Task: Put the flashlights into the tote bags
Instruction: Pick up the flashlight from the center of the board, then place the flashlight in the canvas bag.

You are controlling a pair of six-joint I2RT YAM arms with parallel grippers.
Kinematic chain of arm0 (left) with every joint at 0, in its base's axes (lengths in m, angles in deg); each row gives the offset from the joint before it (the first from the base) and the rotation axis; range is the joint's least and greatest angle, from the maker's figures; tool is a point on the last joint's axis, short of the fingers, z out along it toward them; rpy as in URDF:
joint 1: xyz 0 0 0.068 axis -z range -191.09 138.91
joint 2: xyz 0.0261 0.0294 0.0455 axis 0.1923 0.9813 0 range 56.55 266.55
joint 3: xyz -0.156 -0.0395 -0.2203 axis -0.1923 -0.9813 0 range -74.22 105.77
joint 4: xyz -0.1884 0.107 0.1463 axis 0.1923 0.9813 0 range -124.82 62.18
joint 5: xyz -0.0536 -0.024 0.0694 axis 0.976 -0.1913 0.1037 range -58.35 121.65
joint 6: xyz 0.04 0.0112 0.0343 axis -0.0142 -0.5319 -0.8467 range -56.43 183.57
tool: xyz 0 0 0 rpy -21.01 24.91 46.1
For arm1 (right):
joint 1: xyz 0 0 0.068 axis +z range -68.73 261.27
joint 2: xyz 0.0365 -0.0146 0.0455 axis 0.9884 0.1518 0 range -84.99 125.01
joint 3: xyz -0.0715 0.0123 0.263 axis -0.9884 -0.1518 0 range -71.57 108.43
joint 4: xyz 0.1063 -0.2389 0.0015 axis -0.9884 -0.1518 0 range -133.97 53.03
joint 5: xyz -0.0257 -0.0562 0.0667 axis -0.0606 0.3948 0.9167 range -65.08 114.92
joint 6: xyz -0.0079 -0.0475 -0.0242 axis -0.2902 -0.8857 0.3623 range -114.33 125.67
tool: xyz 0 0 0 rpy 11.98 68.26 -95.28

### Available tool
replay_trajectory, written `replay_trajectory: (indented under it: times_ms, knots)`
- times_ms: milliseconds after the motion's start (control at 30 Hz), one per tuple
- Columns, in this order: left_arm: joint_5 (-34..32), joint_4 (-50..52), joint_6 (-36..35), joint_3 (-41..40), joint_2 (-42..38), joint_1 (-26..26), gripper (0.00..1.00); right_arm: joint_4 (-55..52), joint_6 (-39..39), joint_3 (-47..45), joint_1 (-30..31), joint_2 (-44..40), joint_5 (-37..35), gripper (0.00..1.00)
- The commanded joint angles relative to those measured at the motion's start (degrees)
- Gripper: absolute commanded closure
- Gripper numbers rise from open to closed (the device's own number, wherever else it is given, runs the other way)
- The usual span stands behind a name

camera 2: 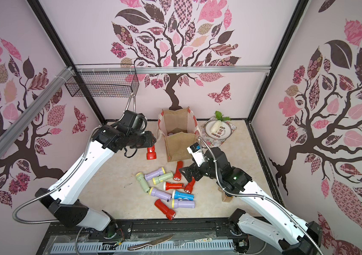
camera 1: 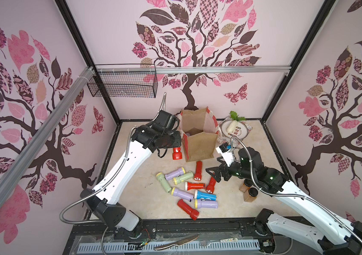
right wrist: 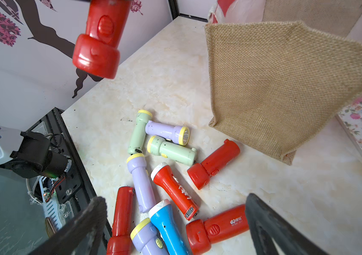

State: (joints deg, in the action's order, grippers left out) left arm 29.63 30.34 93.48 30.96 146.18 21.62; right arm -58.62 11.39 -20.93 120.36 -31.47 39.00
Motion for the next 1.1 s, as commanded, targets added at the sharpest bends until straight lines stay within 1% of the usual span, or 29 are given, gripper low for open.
replay_trajectory:
  times_ms: [0,100,200,267,367,533,767,867,1067]
  knots:
    - [1.1,-2.8,-3.0,10.3,4.5,-0.4,1.00,-0.8,0.4,3.5,0.1,0.6,-0.7,0.00]
    - [0.9,-3.0,-4.4,17.5,9.9,-0.8,1.00,-1.0,0.4,3.9,0.1,1.2,-0.7,0.00]
    - [2.3,-4.6,-4.1,23.0,14.5,-2.5,1.00,-0.9,0.5,4.4,0.1,1.7,-0.5,0.00]
    - [2.8,-6.9,-3.7,25.2,16.9,-3.6,1.00,-1.0,0.5,4.7,0.1,2.0,-0.4,0.00]
    - [3.7,-12.2,-2.6,26.1,19.5,-5.1,1.00,-0.9,0.4,4.8,0.1,2.5,-0.1,0.00]
    - [1.7,-17.8,-3.6,31.0,26.1,-5.8,1.00,-0.5,1.0,4.9,0.2,3.4,0.7,0.00]
    - [0.0,-20.0,-5.4,39.8,37.4,-5.8,1.00,-0.9,0.6,5.1,0.1,3.9,0.4,0.00]
    - [-0.3,-20.9,-5.8,41.2,40.6,-5.9,1.00,-1.0,0.5,5.1,0.1,4.0,0.3,0.00]
    - [0.7,-21.4,-4.6,40.7,44.2,-5.7,1.00,-1.0,0.2,5.4,0.1,4.4,-0.1,0.00]
